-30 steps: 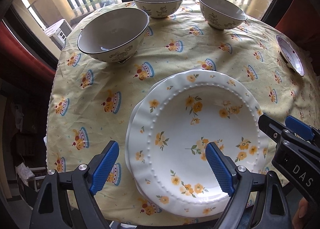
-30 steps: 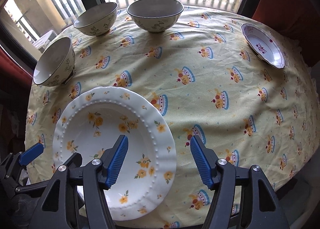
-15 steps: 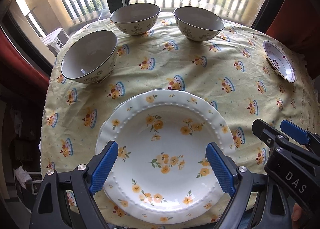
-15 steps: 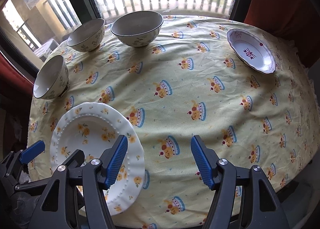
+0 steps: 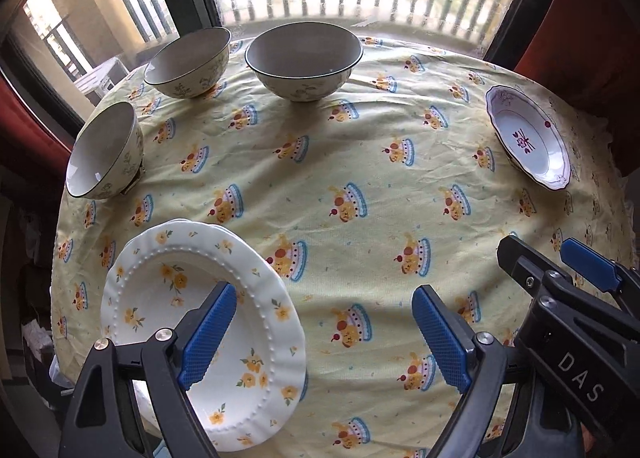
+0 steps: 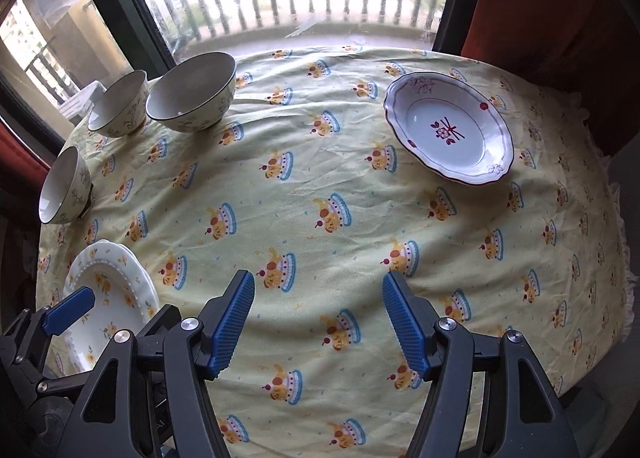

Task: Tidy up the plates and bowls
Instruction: 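Move both tools toward the small red-rimmed plate, then grip the rim of the red-rimmed plate with both tools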

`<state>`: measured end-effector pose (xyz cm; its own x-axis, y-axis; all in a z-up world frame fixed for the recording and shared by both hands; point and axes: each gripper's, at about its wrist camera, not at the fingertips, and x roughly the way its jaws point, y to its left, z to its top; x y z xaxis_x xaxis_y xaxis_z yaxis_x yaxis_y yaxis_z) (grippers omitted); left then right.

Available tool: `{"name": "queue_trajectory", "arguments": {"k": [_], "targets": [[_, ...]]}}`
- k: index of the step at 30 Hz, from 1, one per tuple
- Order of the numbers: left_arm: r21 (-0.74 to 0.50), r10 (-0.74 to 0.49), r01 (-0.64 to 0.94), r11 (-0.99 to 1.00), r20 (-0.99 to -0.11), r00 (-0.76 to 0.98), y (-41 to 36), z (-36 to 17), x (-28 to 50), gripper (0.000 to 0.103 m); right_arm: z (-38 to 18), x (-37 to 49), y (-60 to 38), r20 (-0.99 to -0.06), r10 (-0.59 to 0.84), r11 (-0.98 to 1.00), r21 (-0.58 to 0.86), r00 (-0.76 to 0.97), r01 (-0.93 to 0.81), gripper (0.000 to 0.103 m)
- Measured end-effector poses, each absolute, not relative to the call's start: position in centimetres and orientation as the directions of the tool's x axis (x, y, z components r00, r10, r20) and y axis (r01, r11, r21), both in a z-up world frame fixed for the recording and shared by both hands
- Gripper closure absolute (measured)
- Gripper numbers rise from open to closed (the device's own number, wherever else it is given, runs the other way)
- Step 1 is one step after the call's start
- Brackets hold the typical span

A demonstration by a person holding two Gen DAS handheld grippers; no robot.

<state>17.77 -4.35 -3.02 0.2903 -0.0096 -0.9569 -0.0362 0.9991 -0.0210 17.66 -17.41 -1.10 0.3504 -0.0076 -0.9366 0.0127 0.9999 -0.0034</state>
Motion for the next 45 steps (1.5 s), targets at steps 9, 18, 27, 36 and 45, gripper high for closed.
{"name": "queue_trajectory", "arguments": {"k": [9, 18, 27, 36, 45], "targets": [[-0.026, -0.012, -0.045, 0.999, -0.956, 0.294, -10.4, -3.3, 20.8, 0.012, -1.2, 20.4, -23.9, -0.931, -0.009, 1.0, 0.001, 0.365, 0.026, 0.033], [-0.044, -0.019, -0.074, 0.996, -0.951, 0.309, -15.5, -3.8, 23.8, 0.012, -1.2, 23.7, -29.0, -0.924, -0.027, 0.999, -0.018, 0.382, 0.026, 0.033], [-0.044, -0.008, -0.112, 0.993, -0.954, 0.299, -19.2, -4.9, 27.6, 0.014, -2.1, 27.5, -33.6, -0.921, -0.006, 0.999, 0.013, 0.39, 0.045, 0.033], [-0.03, 0.002, -0.113, 0.993, -0.962, 0.273, -22.4, -6.9, 31.4, 0.015, -3.9, 31.5, -37.0, -0.923, -0.009, 0.999, 0.011, 0.385, 0.049, 0.033], [0.004, 0.025, -0.078, 0.997, -0.964, 0.265, -24.8, -9.0, 34.7, 0.016, -6.3, 34.4, -39.9, -0.93, -0.021, 0.996, 0.012, 0.366, 0.088, 0.033]]}}
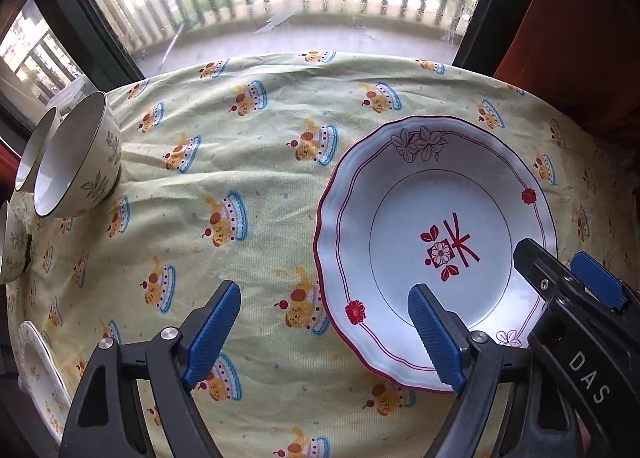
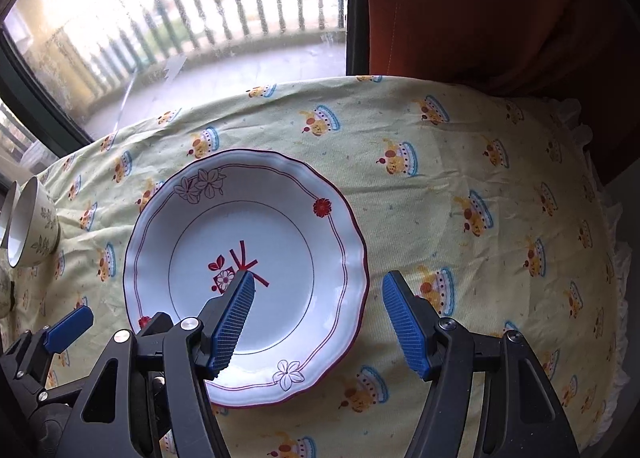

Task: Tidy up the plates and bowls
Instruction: 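Grip the rim of the red-rimmed plate with both tools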

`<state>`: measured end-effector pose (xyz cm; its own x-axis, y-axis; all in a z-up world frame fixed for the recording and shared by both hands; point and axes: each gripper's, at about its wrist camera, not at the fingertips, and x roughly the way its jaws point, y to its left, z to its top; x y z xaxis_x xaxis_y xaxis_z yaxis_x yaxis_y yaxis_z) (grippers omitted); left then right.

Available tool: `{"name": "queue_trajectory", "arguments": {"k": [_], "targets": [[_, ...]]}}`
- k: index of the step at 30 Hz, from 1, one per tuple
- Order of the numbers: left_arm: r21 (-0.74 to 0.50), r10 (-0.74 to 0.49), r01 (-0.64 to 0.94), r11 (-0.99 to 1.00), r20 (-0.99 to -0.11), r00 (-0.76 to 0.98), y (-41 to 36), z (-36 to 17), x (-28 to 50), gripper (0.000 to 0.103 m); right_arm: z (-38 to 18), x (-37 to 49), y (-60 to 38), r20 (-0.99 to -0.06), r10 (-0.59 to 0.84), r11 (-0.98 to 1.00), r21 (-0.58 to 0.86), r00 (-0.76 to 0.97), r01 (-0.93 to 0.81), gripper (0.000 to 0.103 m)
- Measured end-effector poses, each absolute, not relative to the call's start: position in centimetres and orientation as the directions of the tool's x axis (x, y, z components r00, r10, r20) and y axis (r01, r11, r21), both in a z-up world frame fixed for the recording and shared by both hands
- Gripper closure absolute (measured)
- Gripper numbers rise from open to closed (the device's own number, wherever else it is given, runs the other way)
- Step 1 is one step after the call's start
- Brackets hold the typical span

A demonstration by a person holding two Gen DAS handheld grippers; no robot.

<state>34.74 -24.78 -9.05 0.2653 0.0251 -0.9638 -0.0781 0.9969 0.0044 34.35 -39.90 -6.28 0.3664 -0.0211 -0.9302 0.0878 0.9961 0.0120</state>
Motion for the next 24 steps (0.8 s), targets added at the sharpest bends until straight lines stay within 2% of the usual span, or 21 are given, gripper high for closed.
{"name": "queue_trajectory", "arguments": {"k": [5, 9, 13, 17, 19, 24], "targets": [[-0.004, 0.02, -0.095, 0.995, -0.967, 0.254, -24.9, -10.3, 36.0, 0.017, -7.6, 35.5, -41.1, -0.935, -0.019, 0.993, 0.024, 0.353, 0.119, 0.033], [-0.009, 0.012, -0.085, 0.996, -0.97, 0.244, -25.2, -11.0, 36.6, 0.024, -8.6, 36.3, -41.3, -0.939, -0.022, 0.992, 0.021, 0.343, 0.121, 0.033], [-0.019, 0.0, -0.073, 0.997, -0.967, 0.254, -25.2, -11.2, 36.7, 0.027, -9.2, 36.8, -41.2, -0.942, -0.004, 0.992, 0.038, 0.334, 0.117, 0.033], [-0.052, -0.038, -0.043, 0.998, -0.964, 0.263, -25.6, -11.0, 36.6, 0.04, -9.5, 36.9, -41.3, -0.945, 0.043, 0.988, 0.088, 0.325, 0.126, 0.034], [-0.058, -0.05, -0.019, 0.998, -0.962, 0.269, -25.9, -10.9, 36.3, 0.04, -9.5, 36.8, -41.1, -0.945, 0.072, 0.987, 0.113, 0.321, 0.113, 0.041], [-0.028, -0.029, 0.009, 1.0, -0.956, 0.291, -26.2, -10.4, 35.6, 0.041, -9.3, 36.3, -40.5, -0.946, 0.059, 0.99, 0.096, 0.319, 0.099, 0.042]]}}
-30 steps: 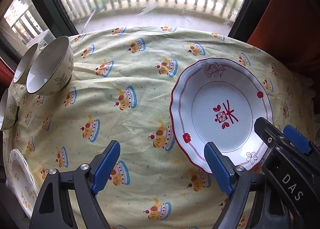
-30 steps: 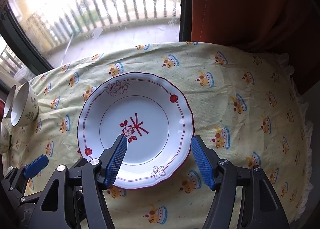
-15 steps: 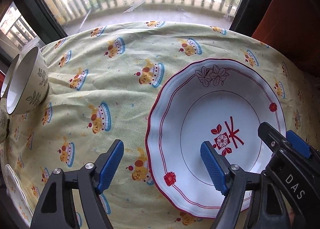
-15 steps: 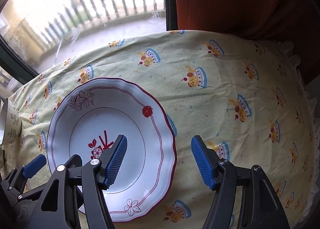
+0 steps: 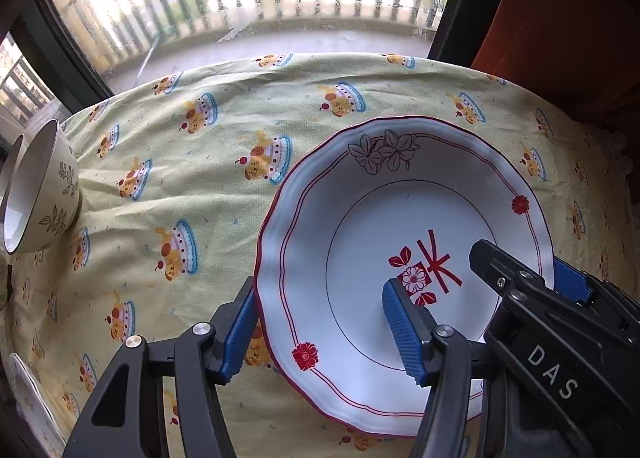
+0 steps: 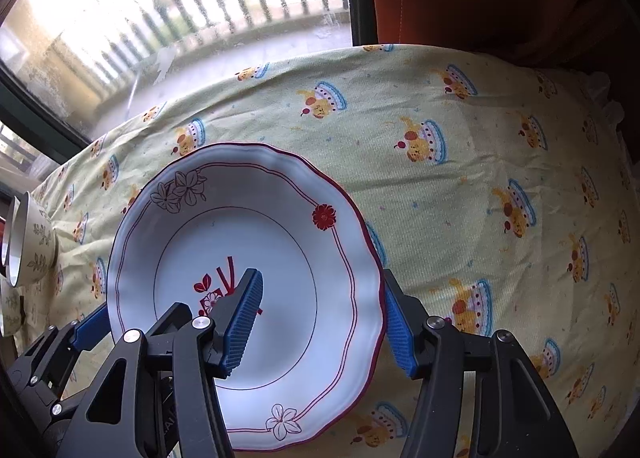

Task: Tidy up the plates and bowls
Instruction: 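Grip the rim of the red-rimmed plate with both tools, then lift the red-rimmed plate with both tools and carry it over the plate stack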

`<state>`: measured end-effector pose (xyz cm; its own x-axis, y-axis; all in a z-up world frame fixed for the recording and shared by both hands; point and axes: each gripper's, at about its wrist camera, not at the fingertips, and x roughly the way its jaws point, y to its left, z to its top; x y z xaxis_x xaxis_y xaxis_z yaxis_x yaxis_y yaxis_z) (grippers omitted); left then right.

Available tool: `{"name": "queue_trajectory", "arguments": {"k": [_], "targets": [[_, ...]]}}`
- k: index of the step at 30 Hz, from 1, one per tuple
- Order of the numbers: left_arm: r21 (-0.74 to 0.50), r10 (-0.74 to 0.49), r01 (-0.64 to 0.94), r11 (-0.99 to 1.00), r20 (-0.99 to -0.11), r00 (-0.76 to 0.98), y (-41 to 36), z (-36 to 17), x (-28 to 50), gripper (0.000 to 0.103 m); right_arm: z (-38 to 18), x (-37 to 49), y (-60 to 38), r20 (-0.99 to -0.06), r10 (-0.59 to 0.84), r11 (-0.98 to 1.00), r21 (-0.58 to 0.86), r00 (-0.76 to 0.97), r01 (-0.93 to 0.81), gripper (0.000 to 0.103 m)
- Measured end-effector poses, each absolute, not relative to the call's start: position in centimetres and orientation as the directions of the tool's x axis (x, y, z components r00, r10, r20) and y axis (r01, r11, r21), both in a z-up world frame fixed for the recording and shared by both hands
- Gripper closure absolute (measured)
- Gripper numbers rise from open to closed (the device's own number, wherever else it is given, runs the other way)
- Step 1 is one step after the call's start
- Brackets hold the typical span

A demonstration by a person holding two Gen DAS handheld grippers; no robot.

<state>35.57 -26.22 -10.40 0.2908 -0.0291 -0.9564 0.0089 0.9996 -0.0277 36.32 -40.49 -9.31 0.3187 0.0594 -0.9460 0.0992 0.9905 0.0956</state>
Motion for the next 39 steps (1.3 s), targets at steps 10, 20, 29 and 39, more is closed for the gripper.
{"name": "queue_trajectory", "arguments": {"k": [10, 20, 29, 39], "targets": [[0.0, -0.004, 0.013, 1.0, -0.962, 0.274, -24.7, -10.1, 32.4, 0.04, -8.7, 33.3, -39.3, -0.953, 0.048, 0.995, 0.07, 0.298, 0.066, 0.047], [0.03, 0.036, -0.031, 0.999, -0.976, 0.216, -21.1, -10.0, 27.4, 0.04, -8.8, 28.5, -35.7, -0.969, 0.078, 0.997, 0.082, 0.235, 0.007, 0.047], [0.036, 0.048, -0.07, 0.997, -0.983, 0.179, -17.5, -10.3, 23.7, 0.041, -8.9, 24.8, -31.3, -0.98, 0.08, 0.996, 0.072, 0.18, -0.053, 0.047], [-0.032, -0.009, -0.112, 0.993, -0.98, 0.197, -15.2, -10.3, 24.5, 0.041, -8.7, 26.1, -30.2, -0.977, 0.058, 0.996, 0.042, 0.205, -0.082, 0.047]]}}
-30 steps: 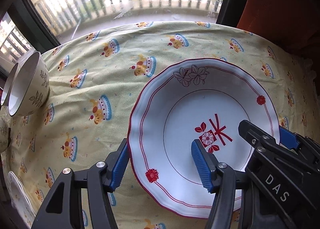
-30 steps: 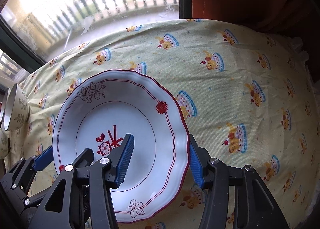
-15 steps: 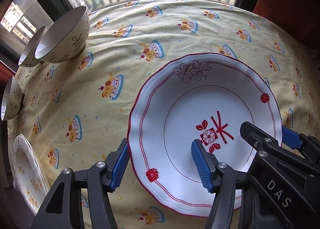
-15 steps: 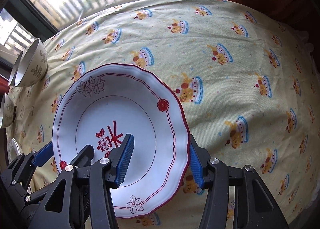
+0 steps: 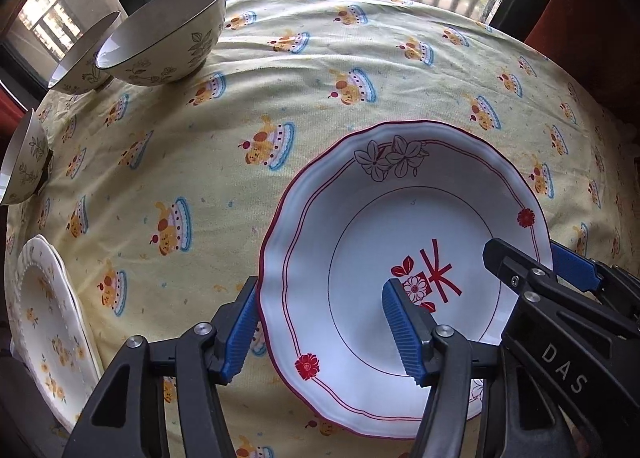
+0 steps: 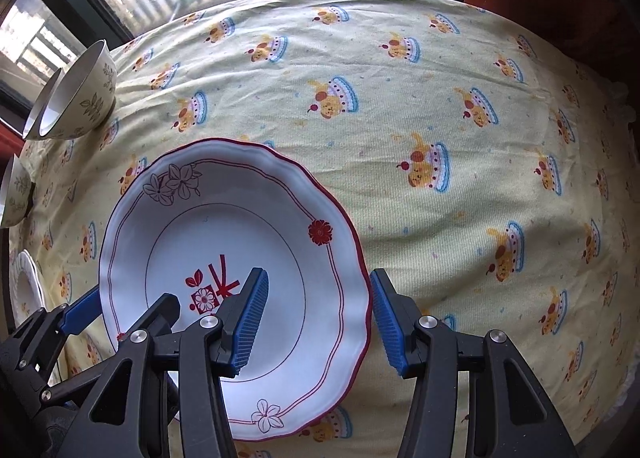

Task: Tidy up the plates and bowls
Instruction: 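Lift the red-rimmed plate with both tools and carry it over the plate stack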

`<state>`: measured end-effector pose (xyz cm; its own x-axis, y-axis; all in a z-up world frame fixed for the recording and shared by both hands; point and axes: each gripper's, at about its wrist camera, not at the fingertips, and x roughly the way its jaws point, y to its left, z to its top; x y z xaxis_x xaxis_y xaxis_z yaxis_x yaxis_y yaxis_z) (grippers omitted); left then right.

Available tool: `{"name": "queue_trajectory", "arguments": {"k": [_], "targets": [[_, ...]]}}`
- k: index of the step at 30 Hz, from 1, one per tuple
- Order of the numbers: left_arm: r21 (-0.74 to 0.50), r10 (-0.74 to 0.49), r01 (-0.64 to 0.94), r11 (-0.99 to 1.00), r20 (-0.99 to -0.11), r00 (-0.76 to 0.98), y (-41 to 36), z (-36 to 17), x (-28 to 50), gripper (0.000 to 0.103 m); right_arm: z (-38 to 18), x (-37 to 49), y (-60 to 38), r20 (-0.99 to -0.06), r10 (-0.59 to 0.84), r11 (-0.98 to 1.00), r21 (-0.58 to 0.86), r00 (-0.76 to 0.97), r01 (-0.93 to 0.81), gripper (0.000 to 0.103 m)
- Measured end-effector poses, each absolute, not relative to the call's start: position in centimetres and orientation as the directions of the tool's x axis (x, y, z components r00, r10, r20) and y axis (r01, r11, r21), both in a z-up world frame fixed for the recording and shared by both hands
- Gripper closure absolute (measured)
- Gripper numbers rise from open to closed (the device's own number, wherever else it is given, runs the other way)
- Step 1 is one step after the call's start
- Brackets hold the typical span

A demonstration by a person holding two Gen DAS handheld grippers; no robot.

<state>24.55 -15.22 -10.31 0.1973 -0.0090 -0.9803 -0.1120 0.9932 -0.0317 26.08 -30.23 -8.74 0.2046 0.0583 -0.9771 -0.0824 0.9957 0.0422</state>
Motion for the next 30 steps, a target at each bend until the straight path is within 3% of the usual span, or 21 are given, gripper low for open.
{"name": "queue_trajectory", "arguments": {"k": [7, 21, 30], "targets": [[-0.021, 0.001, -0.106, 0.994, -0.98, 0.201, -15.6, -10.0, 25.0, 0.046, -9.2, 27.2, -30.0, -0.976, 0.042, 0.991, 0.013, 0.212, -0.136, 0.058], [0.015, 0.039, -0.118, 0.993, -0.979, 0.201, -16.0, -9.4, 24.2, 0.046, -9.4, 27.1, -29.1, -0.978, 0.025, 0.991, -0.003, 0.208, -0.132, 0.058], [-0.025, 0.001, -0.112, 0.993, -0.974, 0.227, -14.5, -7.6, 21.8, 0.046, -7.2, 25.1, -28.3, -0.972, 0.006, 0.994, -0.02, 0.236, -0.106, 0.058]]}}
